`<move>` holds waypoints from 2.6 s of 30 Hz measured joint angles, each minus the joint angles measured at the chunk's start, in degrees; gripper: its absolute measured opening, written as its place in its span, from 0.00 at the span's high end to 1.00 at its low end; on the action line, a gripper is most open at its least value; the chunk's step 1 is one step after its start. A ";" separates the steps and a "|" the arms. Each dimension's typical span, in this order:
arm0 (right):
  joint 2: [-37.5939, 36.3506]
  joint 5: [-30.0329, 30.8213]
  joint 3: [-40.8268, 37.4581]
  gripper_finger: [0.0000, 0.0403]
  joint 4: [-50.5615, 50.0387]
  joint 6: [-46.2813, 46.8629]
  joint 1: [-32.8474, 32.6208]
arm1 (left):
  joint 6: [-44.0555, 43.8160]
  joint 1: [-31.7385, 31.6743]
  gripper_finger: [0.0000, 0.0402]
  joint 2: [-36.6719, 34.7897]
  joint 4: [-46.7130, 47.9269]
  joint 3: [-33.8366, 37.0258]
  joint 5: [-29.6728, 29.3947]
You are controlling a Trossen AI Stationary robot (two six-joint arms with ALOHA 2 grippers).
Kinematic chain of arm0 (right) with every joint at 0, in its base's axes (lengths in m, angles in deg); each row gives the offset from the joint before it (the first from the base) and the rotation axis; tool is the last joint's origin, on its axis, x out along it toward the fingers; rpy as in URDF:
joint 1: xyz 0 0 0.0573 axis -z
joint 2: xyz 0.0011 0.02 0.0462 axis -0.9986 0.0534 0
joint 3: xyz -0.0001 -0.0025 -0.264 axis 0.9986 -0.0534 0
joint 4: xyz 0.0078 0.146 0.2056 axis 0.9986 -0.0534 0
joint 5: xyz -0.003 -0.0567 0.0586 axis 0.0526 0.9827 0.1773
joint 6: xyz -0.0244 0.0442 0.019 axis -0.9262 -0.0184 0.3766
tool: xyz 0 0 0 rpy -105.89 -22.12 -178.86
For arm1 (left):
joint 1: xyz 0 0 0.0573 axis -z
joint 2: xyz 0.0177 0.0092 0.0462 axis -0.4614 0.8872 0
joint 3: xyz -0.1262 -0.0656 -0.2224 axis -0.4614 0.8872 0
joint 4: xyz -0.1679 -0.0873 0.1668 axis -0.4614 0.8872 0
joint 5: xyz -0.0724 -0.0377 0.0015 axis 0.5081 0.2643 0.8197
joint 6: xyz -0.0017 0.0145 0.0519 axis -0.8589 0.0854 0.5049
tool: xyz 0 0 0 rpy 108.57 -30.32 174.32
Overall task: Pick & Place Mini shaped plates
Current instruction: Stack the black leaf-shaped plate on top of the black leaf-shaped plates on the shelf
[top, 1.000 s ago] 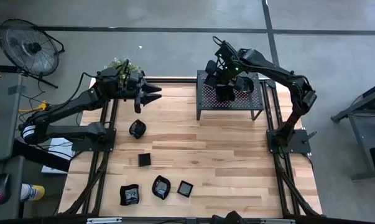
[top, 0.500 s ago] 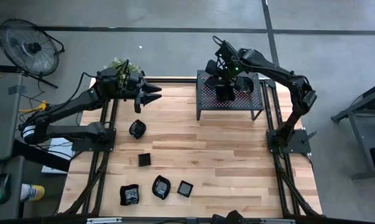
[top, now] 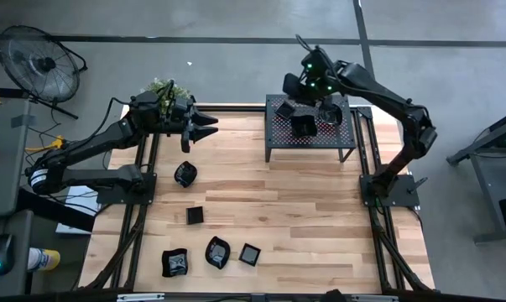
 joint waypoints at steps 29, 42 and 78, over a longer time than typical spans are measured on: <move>-18.65 10.57 0.00 0.68 -8.44 -24.54 -1.64 | -1.44 -0.01 0.56 -1.26 3.14 0.00 -0.51; -29.06 29.38 -5.67 0.68 -10.55 -29.52 -20.54 | -0.84 -0.01 0.57 -3.37 7.34 0.00 -7.05; -64.02 18.63 -62.95 0.68 36.08 -23.12 -32.53 | -26.69 0.03 0.57 0.48 56.56 0.02 -24.54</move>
